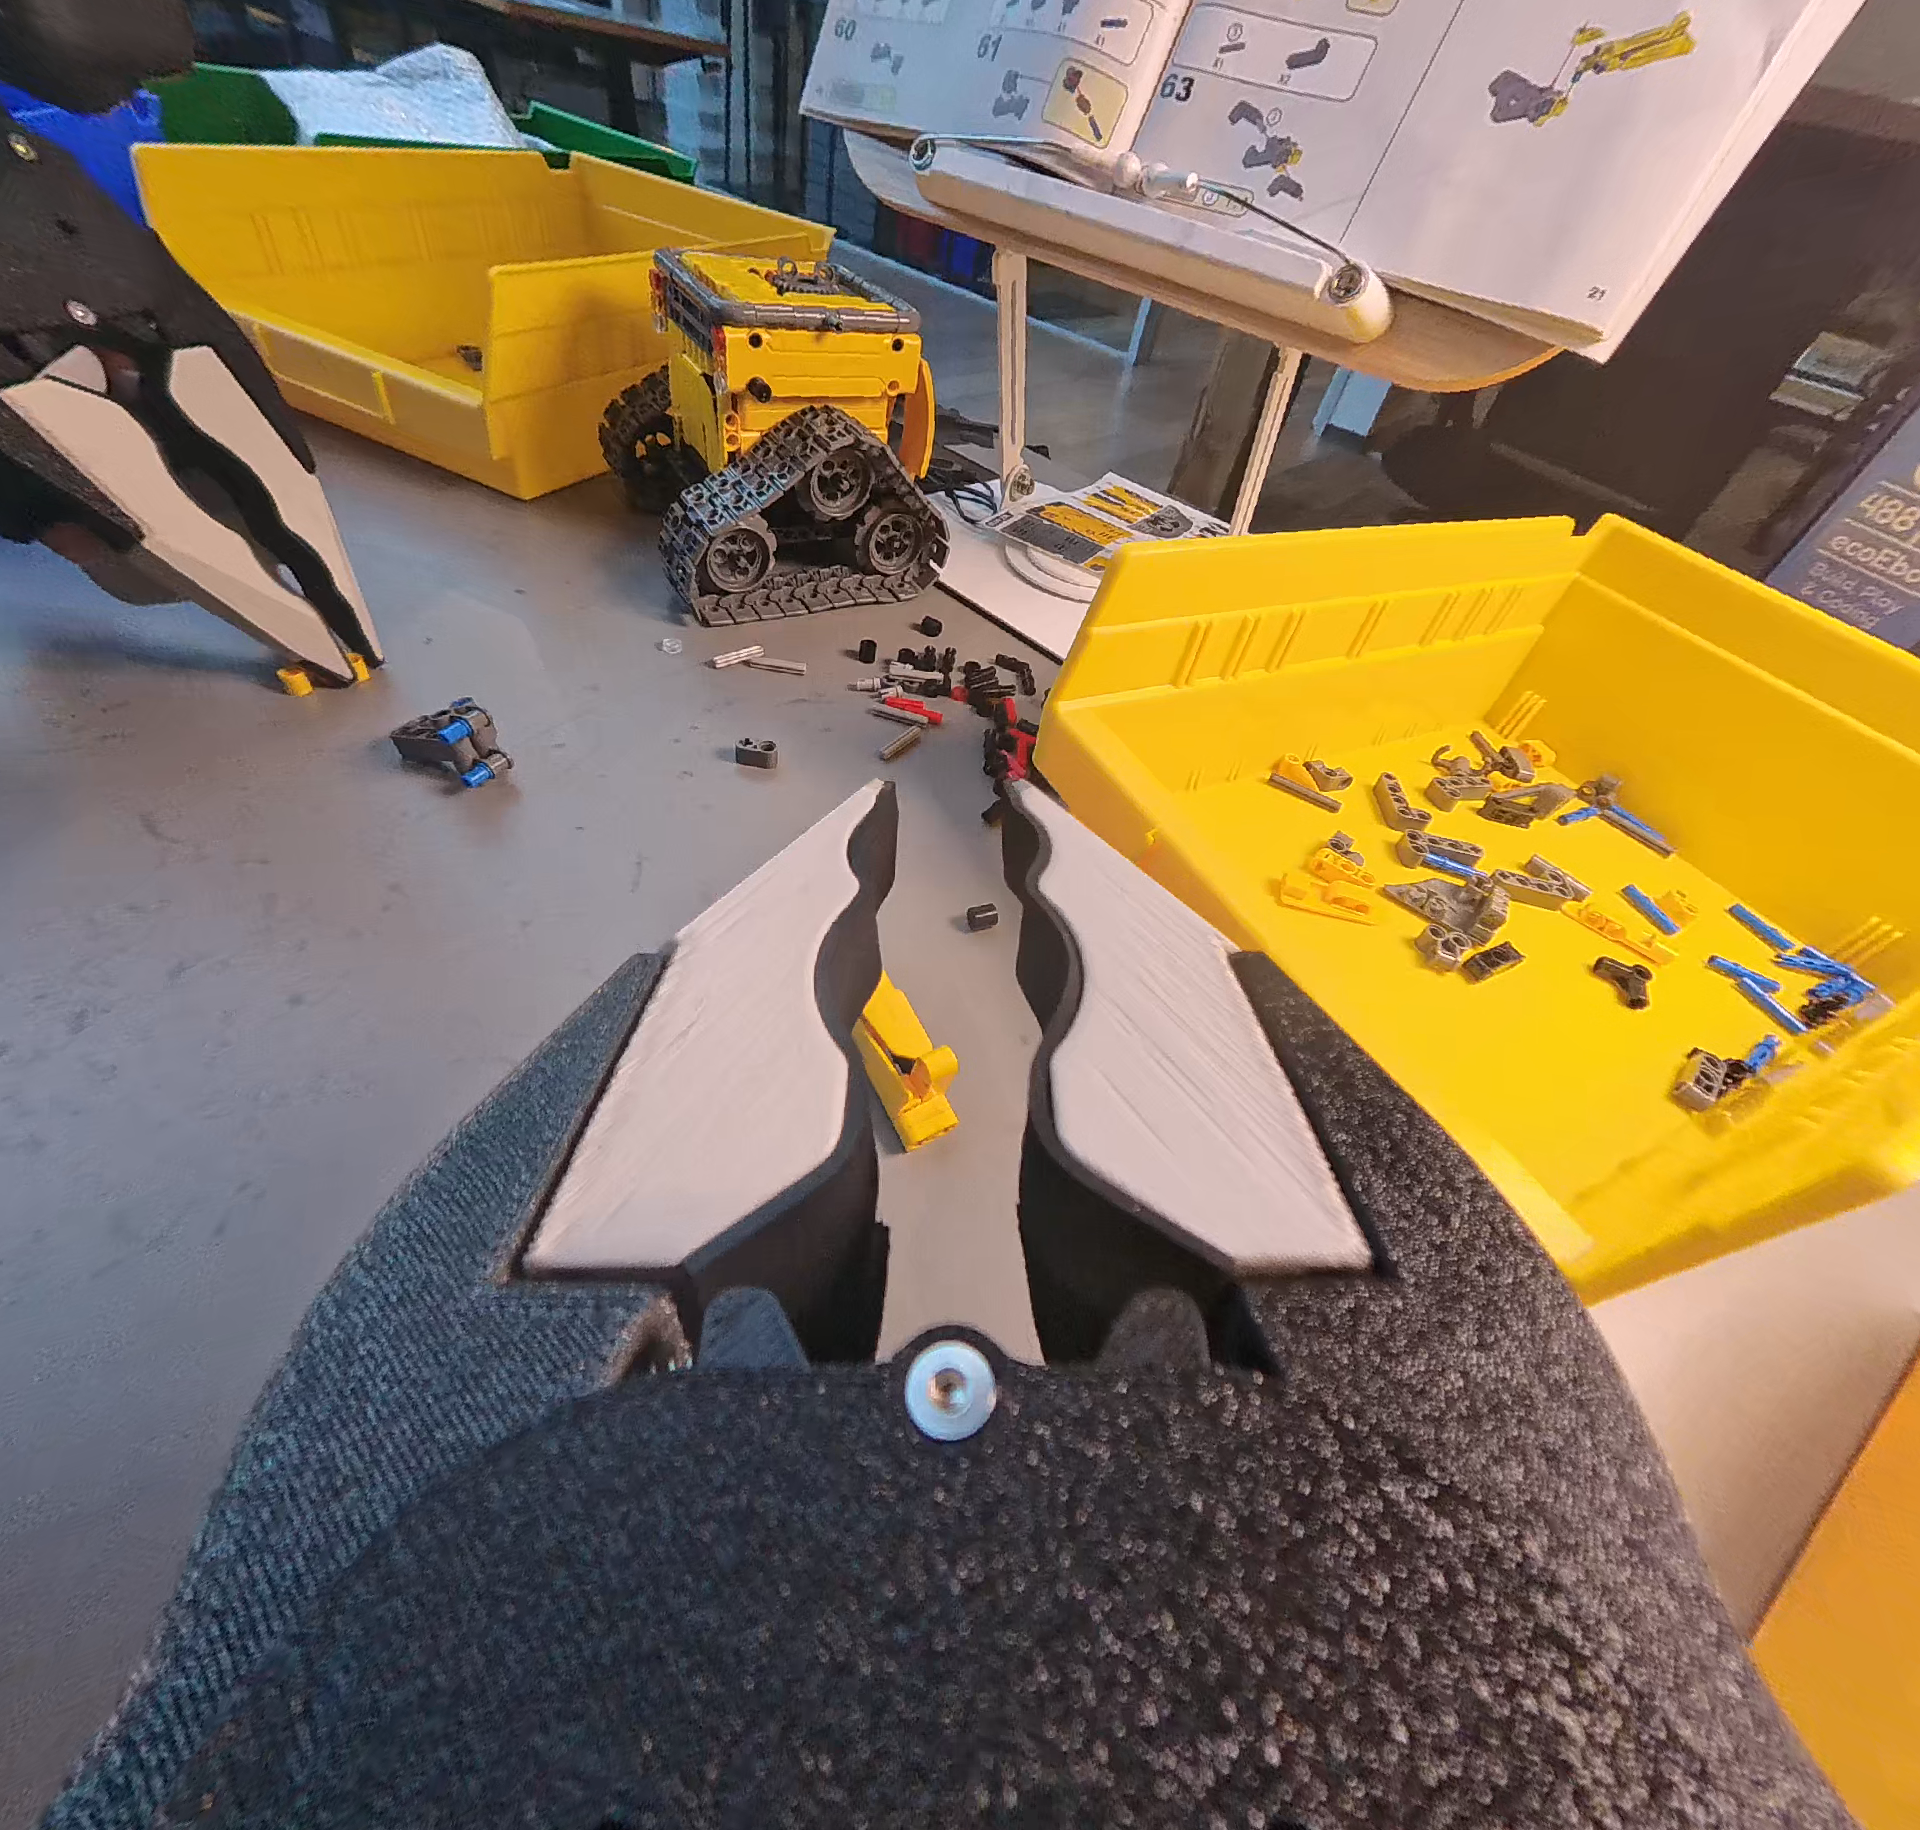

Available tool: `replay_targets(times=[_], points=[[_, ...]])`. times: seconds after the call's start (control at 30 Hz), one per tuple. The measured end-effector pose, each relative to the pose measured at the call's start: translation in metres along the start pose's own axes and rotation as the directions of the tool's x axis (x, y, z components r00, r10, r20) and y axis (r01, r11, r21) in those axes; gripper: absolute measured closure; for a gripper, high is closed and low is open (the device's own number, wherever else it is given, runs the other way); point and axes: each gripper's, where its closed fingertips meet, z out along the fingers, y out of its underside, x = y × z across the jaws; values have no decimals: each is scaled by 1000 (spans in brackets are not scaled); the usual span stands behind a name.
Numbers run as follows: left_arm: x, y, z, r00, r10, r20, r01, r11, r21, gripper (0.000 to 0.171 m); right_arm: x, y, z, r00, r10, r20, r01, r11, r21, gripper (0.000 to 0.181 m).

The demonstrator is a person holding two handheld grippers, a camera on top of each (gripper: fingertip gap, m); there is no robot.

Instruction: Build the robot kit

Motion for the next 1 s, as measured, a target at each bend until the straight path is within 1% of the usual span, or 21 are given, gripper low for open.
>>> replay_targets(times=[0.07,0.13,0.2,0.33,0.4,0.47,0.53,0.6,0.63,0.7,0.77,0.87,0.93,1.0], points=[[2,0,-1,1000,7,-11,-6,1000,29,145,-1,1,1,1000,-2,-3,2,1000,-8,161],[0,-3,-7,1000,10,12,-12,996,91,139,-1,2,2,1000,-7,-10,7,1000,-16,161],[-2,-13,-18,999,-5,35,-2,980,197,132,2,2,2,1000,-10,-23,10,1000,-25,161],[-12,-40,-49,992,-55,114,-1,900,436,128,23,-15,1,997,8,-73,-9,1000,-18,162],[-18,-48,-60,982,-80,173,-23,852,523,126,42,-33,-2,993,-1,-121,1,1000,-5,161],[-23,-52,-66,970,-101,222,-47,816,576,123,64,-56,-8,983,3,-182,2,1000,26,161],[-26,-53,-68,960,-114,256,-66,797,600,119,87,-76,-13,971,2,-238,6,999,34,158],[-29,-52,-66,952,-126,277,-70,795,603,114,112,-92,-19,956,-5,-292,16,999,35,157],[-30,-51,-64,951,-131,282,-68,797,600,112,125,-97,-22,949,-9,-316,20,999,33,157],[-31,-49,-61,949,-135,284,-65,798,599,112,155,-98,-25,932,-7,-363,9,1000,2,154],[-31,-49,-60,949,-139,283,-61,800,597,113,185,-91,-28,917,3,-399,-15,1000,-28,154],[-32,-48,-58,947,-139,290,-62,806,589,115,223,-69,-32,902,26,-432,-75,993,-95,154],[-33,-47,-57,945,-141,294,-61,809,585,116,238,-54,-30,907,55,-417,-119,984,-129,158],[-34,-47,-55,945,-146,292,-56,810,584,118,250,-38,-16,923,44,-383,-137,966,-221,162]])
